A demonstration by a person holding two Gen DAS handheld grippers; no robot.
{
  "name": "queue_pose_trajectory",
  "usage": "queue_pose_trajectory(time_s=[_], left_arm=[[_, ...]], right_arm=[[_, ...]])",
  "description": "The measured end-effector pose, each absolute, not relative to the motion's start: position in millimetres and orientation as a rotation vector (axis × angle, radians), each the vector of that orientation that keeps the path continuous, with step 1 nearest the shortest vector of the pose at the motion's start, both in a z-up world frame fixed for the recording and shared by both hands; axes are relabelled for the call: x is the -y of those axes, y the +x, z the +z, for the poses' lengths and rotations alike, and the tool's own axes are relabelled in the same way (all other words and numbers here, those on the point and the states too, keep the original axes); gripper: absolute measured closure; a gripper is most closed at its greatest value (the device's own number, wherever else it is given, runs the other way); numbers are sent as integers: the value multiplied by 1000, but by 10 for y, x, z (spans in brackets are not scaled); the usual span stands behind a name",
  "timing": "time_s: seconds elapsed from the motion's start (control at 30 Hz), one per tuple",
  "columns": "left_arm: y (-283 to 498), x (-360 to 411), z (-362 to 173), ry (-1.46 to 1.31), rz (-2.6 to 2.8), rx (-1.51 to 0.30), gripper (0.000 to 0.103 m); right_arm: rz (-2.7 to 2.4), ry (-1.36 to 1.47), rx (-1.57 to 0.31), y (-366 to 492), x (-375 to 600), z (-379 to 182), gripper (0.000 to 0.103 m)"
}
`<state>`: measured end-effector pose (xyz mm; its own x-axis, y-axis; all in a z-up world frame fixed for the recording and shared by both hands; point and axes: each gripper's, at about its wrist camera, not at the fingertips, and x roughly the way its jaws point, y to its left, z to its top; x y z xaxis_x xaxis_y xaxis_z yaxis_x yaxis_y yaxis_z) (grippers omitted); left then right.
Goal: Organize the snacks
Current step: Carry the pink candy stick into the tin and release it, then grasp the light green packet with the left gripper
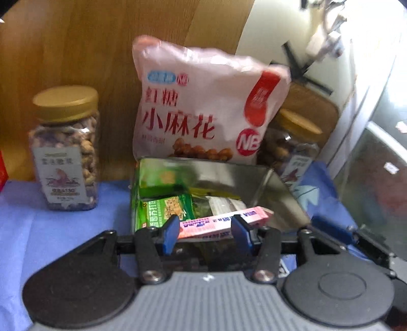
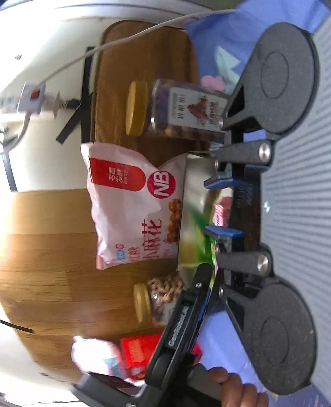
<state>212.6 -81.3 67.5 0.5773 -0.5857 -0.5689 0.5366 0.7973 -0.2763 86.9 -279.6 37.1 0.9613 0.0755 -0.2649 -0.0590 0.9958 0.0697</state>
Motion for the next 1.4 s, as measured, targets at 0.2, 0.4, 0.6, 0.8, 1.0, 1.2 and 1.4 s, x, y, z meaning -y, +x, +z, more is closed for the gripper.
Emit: queue_pose_trajectory(time_s=[0.2,0.4,0.6,0.8,1.0,1.2,1.4], left_arm=[[1688,499,662,-100,-714,-698,57],[1251,464,379,-82,-767,-809,57],[947,276,165,-119,-766,-875,57],[733,45,118,-167,-766,-891,57],[566,-139,20,-192,-735,-915,57],[469,-405,-14,-239,-707,-924,57],[500,-400,-5,-279,-728,-942,57]], right_arm=[[186,332,-448,621,2925,72,68],[222,456,-547,510,2839,-113,76],[231,432,-586,249,2709,-125,89],[295,449,-601,-149,2537,-167,89],[391,461,-660,-435,2156,-296,95],[446,371,-628,-654,1957,-198,92],[317,348,-521,-747,2164,-96,72]])
